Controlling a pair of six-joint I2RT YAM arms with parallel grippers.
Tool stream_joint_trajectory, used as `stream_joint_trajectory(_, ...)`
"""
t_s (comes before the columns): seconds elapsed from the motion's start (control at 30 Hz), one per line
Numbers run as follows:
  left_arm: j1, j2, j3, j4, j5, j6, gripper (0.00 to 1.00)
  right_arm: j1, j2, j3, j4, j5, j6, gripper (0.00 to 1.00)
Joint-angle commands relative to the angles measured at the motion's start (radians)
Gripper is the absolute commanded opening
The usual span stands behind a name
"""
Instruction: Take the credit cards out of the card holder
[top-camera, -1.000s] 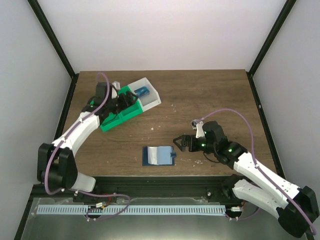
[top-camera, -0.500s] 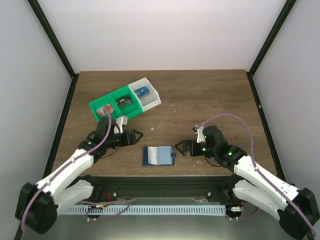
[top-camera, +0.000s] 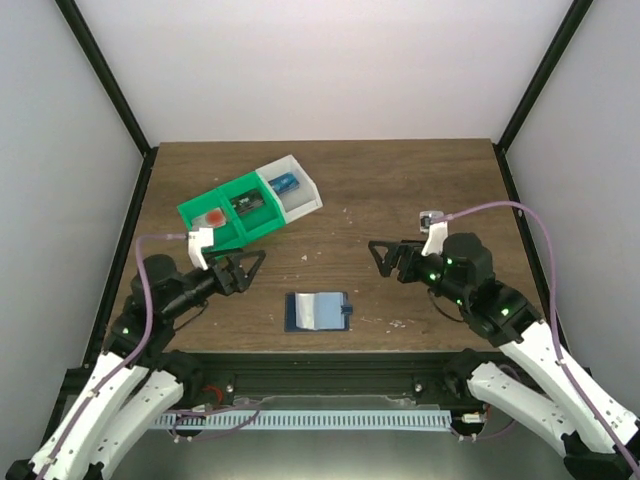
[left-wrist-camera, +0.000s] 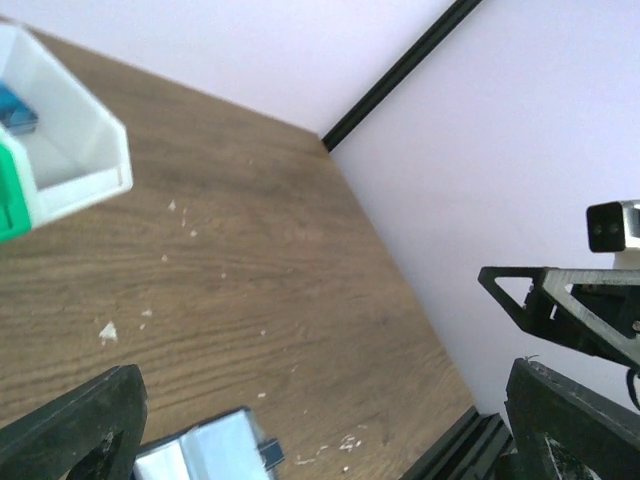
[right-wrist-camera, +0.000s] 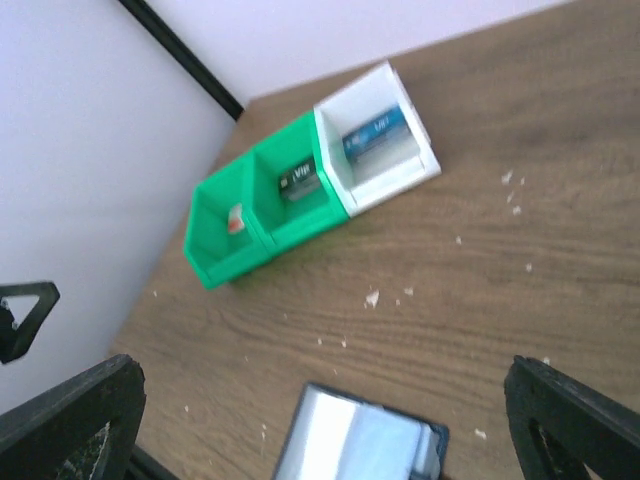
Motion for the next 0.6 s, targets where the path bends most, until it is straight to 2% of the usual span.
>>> stream_joint_trajectory(0.0,-0.002,-0.048,0.078,-0.046,-0.018,0.026,1.00,-0.003,-0.027,0.082,-0.039,0.086,-0.009,1.00)
stream_joint_trajectory(0.17,-0.002,-0.076,0.113,-0.045,-0.019,0.059,1.00,-0.003,-0.042,0.088,-0.051,0.098,0.015,1.00)
stream_joint_trajectory(0.37,-0.002,-0.076,0.091,0.021,0.085,0.029,1.00,-0.003,-0.067,0.054,-0.033,0.030,0.078,1.00)
stream_joint_trajectory(0.57,-0.002,-0.079,0.071,0.048,0.110,0.019,1.00,-0.003,-0.076,0.056,-0.033,0.018,0.090,1.00)
